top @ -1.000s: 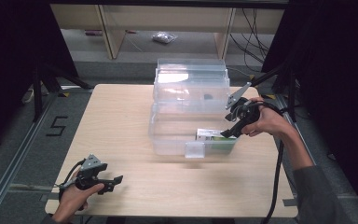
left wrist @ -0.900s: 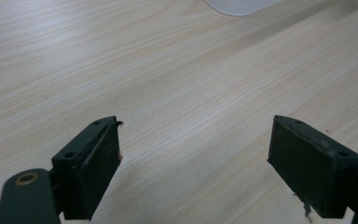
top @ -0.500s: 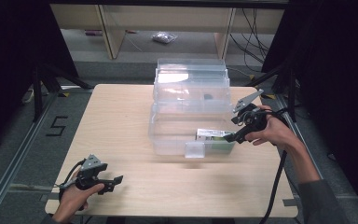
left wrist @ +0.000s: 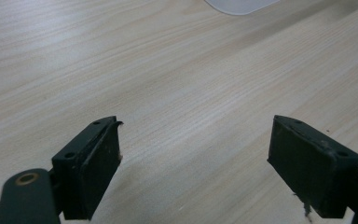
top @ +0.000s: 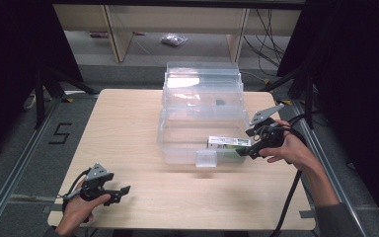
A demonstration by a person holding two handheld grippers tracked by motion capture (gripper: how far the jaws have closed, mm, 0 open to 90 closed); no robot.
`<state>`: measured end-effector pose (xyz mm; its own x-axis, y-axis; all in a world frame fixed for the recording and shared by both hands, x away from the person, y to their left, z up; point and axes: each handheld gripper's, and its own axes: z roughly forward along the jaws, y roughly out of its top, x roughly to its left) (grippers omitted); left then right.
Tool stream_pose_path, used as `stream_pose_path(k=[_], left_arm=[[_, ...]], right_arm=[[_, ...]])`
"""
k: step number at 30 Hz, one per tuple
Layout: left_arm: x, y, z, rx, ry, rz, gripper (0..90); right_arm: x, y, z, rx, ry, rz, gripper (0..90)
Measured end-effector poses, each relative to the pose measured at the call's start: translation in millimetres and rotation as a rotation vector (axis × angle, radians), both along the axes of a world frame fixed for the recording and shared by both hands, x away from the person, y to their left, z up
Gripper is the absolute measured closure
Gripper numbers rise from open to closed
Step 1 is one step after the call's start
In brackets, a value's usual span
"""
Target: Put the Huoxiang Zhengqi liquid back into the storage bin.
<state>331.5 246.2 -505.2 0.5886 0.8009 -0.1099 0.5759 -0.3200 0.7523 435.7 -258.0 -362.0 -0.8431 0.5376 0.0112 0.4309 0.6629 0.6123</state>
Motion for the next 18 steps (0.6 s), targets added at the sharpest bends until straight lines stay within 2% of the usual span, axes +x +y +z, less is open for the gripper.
stream_pose_path(k=[1, 2, 4, 5, 7, 8, 9, 11, 12, 16, 17, 18], left_arm=[[0.0, 0.1, 0.1, 0.001, 0.0, -0.001, 16.0], [0.0, 0.1, 0.2, 0.001, 0.0, 0.0, 16.0], [-0.2, 0.5, 0.4, 0.003, 0.002, -0.001, 16.0], [-0.2, 0.5, 0.3, 0.002, 0.001, -0.001, 16.0], [-0.1, 0.5, 0.3, 0.002, 0.002, -0.001, 16.0], [0.1, 0.6, 0.3, 0.003, 0.003, 0.0, 16.0], [0.0, 0.8, 0.7, 0.005, 0.008, -0.004, 16.0], [-0.1, 0.5, 0.3, 0.002, 0.002, -0.002, 16.0], [0.1, 0.4, 0.2, 0.002, -0.001, 0.0, 16.0], [-0.1, 0.0, 0.2, -0.002, 0.001, 0.002, 16.0], [-0.2, -0.3, 0.0, -0.005, -0.004, 0.007, 16.0], [-0.2, 0.3, 0.3, 0.001, -0.002, 0.003, 16.0]], right_arm=[[-0.6, -0.4, 1.0, -0.009, -0.007, 0.021, 17.0], [-3.4, 0.4, 0.7, 0.003, 0.025, 0.011, 17.0], [-4.1, 0.6, -1.9, 0.007, 0.008, -0.009, 17.0], [-4.5, -0.1, -1.6, 0.006, 0.013, -0.002, 17.0], [-5.1, -0.1, -3.7, 0.017, -0.008, 0.0, 17.0], [-6.7, -0.6, -3.0, 0.01, 0.008, -0.002, 16.9], [-6.7, -0.2, -5.1, 0.017, -0.014, 0.004, 16.9], [-13.2, 1.3, -5.3, 0.017, 0.021, -0.028, 16.9], [-13.2, 1.1, -6.8, 0.025, -0.004, -0.01, 17.1], [-23.2, 4.3, -7.9, 0.019, 0.013, -0.011, 17.2], [-25.7, 6.0, -9.7, 0.034, 0.011, -0.009, 17.2], [-26.6, 6.4, -10.2, 0.028, 0.004, 0.005, 17.2]])
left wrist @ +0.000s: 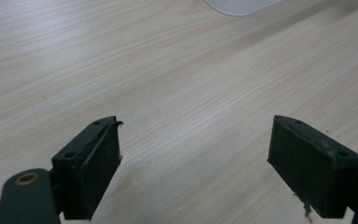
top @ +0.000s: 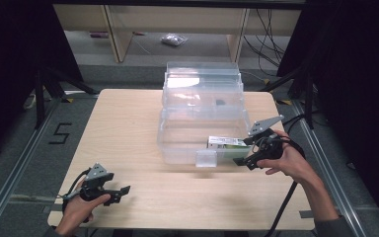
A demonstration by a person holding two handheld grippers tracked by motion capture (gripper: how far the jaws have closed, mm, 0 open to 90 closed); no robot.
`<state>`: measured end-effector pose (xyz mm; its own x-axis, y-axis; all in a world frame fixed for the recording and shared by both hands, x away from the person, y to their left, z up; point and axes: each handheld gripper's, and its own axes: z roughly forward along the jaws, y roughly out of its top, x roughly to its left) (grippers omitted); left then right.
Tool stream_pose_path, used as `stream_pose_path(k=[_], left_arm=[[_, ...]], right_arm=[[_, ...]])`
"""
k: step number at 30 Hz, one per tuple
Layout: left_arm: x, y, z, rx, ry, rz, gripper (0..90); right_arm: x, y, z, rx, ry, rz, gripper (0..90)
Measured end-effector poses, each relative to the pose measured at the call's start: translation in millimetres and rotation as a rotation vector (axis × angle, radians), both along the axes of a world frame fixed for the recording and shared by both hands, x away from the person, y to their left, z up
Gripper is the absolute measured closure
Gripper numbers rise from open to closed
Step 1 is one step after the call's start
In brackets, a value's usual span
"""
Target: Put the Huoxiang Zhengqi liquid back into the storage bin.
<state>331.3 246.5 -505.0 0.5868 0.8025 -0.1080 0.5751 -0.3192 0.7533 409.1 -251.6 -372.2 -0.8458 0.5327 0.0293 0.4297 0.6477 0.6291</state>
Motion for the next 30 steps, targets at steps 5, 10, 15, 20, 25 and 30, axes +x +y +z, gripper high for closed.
stream_pose_path(k=[5, 10, 15, 20, 25, 30], left_arm=[[-0.1, -0.5, -0.1, -0.004, -0.001, 0.003, 16.0], [-0.2, 0.2, 0.4, 0.004, 0.003, 0.001, 16.0], [0.0, -0.1, 0.2, -0.005, 0.006, -0.002, 16.0], [-0.2, -0.2, 0.2, -0.001, 0.002, -0.001, 16.0], [-0.2, -0.2, 0.3, -0.001, 0.004, -0.001, 16.0], [-0.2, -0.2, 0.2, -0.001, 0.002, -0.001, 16.0]], right_arm=[[-7.0, 3.1, -3.6, 0.01, -0.009, 0.01, 17.3], [-10.2, 2.8, -11.7, 0.019, -0.004, 0.01, 17.3], [-16.1, 2.6, -16.4, 0.023, -0.014, -0.003, 17.1], [-22.0, 1.8, -21.2, 0.014, -0.017, 0.001, 16.8], [-26.9, 3.6, -29.1, 0.012, -0.002, -0.024, 16.8], [-29.2, 5.4, -35.2, -0.001, -0.008, -0.023, 16.8]])
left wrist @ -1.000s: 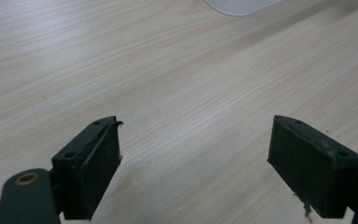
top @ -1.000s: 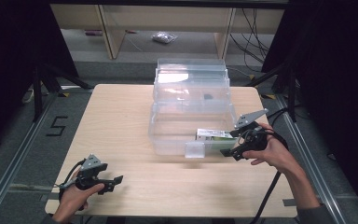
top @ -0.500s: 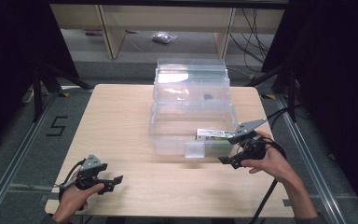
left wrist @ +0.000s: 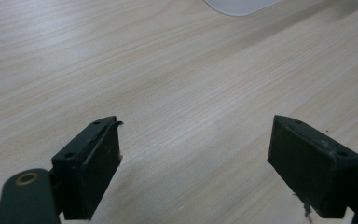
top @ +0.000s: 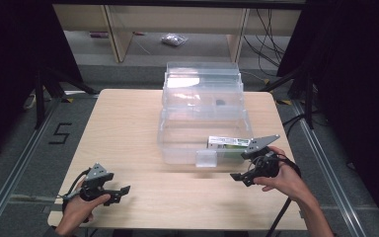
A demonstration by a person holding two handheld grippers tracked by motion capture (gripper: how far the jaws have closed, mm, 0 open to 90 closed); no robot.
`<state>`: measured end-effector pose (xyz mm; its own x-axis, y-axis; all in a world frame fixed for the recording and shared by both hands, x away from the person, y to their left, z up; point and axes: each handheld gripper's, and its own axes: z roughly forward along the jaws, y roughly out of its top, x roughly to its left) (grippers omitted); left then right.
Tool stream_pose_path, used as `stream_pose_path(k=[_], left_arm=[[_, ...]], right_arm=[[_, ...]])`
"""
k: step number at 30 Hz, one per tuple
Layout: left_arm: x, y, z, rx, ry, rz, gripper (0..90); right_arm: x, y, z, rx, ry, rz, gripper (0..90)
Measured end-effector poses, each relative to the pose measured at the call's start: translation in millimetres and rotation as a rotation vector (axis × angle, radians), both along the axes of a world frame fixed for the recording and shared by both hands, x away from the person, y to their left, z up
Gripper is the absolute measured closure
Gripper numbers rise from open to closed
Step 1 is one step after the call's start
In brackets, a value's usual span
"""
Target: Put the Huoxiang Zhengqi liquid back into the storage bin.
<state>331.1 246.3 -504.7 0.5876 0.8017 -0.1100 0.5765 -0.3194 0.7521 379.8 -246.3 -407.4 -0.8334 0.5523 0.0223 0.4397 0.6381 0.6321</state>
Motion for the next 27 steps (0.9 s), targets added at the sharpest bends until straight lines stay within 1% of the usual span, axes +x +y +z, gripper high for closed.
stream_pose_path(k=[1, 2, 3, 4, 5, 6, 7, 8, 9, 10, 11, 12, 13, 14, 15, 16, 17, 18, 19, 20, 21, 22, 23, 24, 25, 26, 27], left_arm=[[-0.1, -0.3, -0.3, -0.001, -0.004, 0.002, 16.0], [-0.1, -0.2, -0.2, -0.001, -0.002, 0.001, 16.0], [-0.1, 0.0, 0.2, 0.001, 0.002, 0.0, 16.0], [-0.1, -0.1, 0.1, -0.001, 0.001, 0.001, 16.0], [-0.1, -0.1, 0.0, 0.0, 0.0, -0.001, 16.0], [-0.2, -0.3, -0.2, -0.001, -0.004, 0.001, 16.0], [-0.2, -0.3, -0.2, 0.0, -0.003, 0.0, 16.0], [-0.2, -0.4, -0.2, -0.001, -0.003, 0.001, 16.0], [-0.3, -0.5, -0.2, -0.001, -0.003, 0.001, 16.0], [-0.2, -0.6, -0.3, -0.002, -0.004, 0.0, 16.0], [-0.2, -0.5, -0.2, -0.001, -0.004, 0.0, 16.0], [-0.2, -0.4, -0.1, 0.0, -0.004, 0.0, 16.0], [-0.3, -0.4, -0.1, 0.0, -0.003, 0.001, 16.0], [-0.3, -0.4, -0.1, -0.001, -0.003, 0.0, 16.0], [-0.3, -0.4, -0.2, 0.0, -0.003, 0.001, 16.0], [-0.2, -0.4, -0.2, 0.0, -0.003, 0.0, 16.0], [-0.3, -0.4, -0.2, -0.001, -0.003, 0.0, 16.0], [-0.3, -0.4, -0.2, -0.001, -0.003, 0.0, 16.0], [-0.3, -0.4, -0.1, 0.0, -0.003, 0.0, 16.0], [-0.3, -0.4, -0.1, 0.0, -0.003, 0.0, 16.0], [-0.3, -0.3, 0.0, 0.0, -0.002, -0.001, 16.0], [-0.3, -0.2, 0.1, 0.0, -0.001, -0.001, 16.0], [-0.3, -0.2, 0.2, 0.0, 0.0, 0.0, 16.0], [-0.3, -0.1, 0.2, 0.0, 0.001, 0.0, 16.0], [-0.3, -0.1, 0.2, 0.0, 0.0, 0.0, 16.0], [-0.3, -0.2, 0.1, 0.0, -0.001, 0.0, 16.0], [-0.3, -0.2, 0.1, 0.0, -0.001, 0.0, 16.0]], right_arm=[[0.0, -0.8, -0.5, 0.001, -0.007, 0.015, 16.8], [-0.6, -1.0, -0.4, -0.009, -0.001, 0.02, 16.8], [-0.5, -0.5, -2.6, 0.002, -0.027, 0.022, 16.8], [-1.1, -0.2, -3.2, -0.001, -0.03, 0.024, 16.8], [-1.6, -0.4, -2.7, -0.005, -0.014, 0.026, 16.8], [-3.4, 0.1, -3.9, 0.003, -0.023, 0.01, 16.8], [-4.5, -0.3, -3.2, -0.009, -0.02, 0.011, 16.8], [-6.9, -0.5, -2.0, -0.012, 0.002, -0.006, 16.8], [-7.0, 0.1, -4.1, 0.004, -0.02, -0.003, 16.8], [-8.3, 0.8, -4.8, 0.008, -0.015, -0.01, 16.8], [-7.2, -0.5, -5.0, -0.004, -0.022, 0.013, 16.8], [-8.2, 0.3, -6.9, 0.0, -0.028, -0.003, 16.8], [-9.7, 0.7, -8.2, 0.004, -0.015, -0.011, 16.7], [-9.5, 0.8, -10.3, 0.003, -0.031, -0.001, 16.8], [-10.1, 0.9, -11.9, 0.004, -0.023, -0.008, 16.8], [-10.7, 0.7, -14.2, -0.009, -0.026, 0.005, 16.8], [-11.3, 1.5, -16.4, 0.002, -0.028, -0.002, 16.8], [-11.0, 1.1, -16.9, -0.009, -0.019, 0.019, 16.8], [-14.0, 2.5, -18.3, 0.0, -0.012, -0.007, 16.8], [-14.7, 2.4, -19.5, -0.005, -0.017, -0.006, 16.8], [-15.3, 2.1, -20.2, -0.008, -0.008, -0.002, 16.8], [-15.3, 2.8, -22.4, -0.007, -0.024, 0.003, 16.8], [-16.1, 2.4, -22.5, -0.013, -0.007, 0.01, 16.7], [-16.8, 3.3, -24.5, -0.004, -0.011, 0.002, 16.8], [-16.7, 2.4, -24.9, -0.013, -0.007, 0.013, 16.8], [-18.3, 3.2, -26.8, -0.011, -0.022, -0.004, 16.8], [-18.0, 2.2, -27.6, -0.022, -0.019, 0.012, 16.8]])
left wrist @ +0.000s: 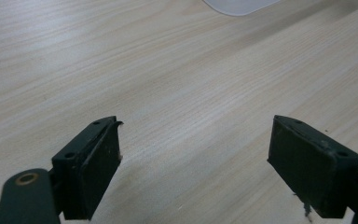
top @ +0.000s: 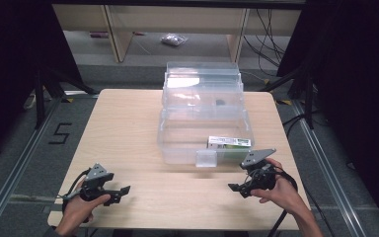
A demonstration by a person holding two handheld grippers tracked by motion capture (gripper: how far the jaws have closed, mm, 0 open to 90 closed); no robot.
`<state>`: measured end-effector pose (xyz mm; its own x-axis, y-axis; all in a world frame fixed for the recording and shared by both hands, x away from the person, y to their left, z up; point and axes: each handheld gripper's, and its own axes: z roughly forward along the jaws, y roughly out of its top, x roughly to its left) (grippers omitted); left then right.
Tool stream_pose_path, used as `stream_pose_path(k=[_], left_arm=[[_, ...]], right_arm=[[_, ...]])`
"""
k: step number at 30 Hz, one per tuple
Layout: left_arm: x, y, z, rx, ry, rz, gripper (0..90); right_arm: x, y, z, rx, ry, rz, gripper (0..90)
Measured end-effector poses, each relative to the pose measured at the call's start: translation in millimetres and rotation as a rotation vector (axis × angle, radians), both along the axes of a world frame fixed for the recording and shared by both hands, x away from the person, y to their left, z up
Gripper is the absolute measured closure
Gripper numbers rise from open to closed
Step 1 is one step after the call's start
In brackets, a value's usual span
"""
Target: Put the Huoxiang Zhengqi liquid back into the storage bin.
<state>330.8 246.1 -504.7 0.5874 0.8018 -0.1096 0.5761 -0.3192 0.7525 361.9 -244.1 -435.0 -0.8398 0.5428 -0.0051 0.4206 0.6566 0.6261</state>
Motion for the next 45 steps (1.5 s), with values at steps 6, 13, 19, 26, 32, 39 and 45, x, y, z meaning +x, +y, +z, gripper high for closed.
stream_pose_path(k=[6, 13, 19, 26, 32, 39, 45], left_arm=[[0.2, 0.3, 0.3, -0.001, 0.004, -0.005, 16.0], [0.2, 0.3, 0.4, -0.003, 0.004, -0.004, 16.0], [0.2, 0.5, 0.4, -0.005, 0.003, -0.004, 16.0], [0.0, 0.3, 0.5, -0.002, 0.002, -0.004, 16.0], [0.0, 0.2, 0.5, -0.002, 0.003, -0.006, 16.0], [0.0, 0.3, 0.6, -0.002, 0.0, -0.006, 16.0], [0.0, 0.2, 0.6, -0.001, 0.0, -0.007, 16.0]], right_arm=[[-6.7, -2.3, -6.6, 0.02, 0.014, -0.033, 16.8], [-9.9, -4.4, -12.5, 0.021, 0.02, -0.028, 16.8], [-12.5, -4.0, -17.8, 0.019, 0.012, -0.03, 16.7], [-18.3, -4.1, -23.1, 0.022, 0.014, -0.035, 16.7], [-23.9, -6.6, -26.1, 0.014, 0.004, -0.041, 16.7], [-30.1, -10.7, -29.3, 0.024, 0.012, -0.061, 16.8], [-33.7, -15.7, -32.2, 0.031, -0.004, -0.105, 16.7]])
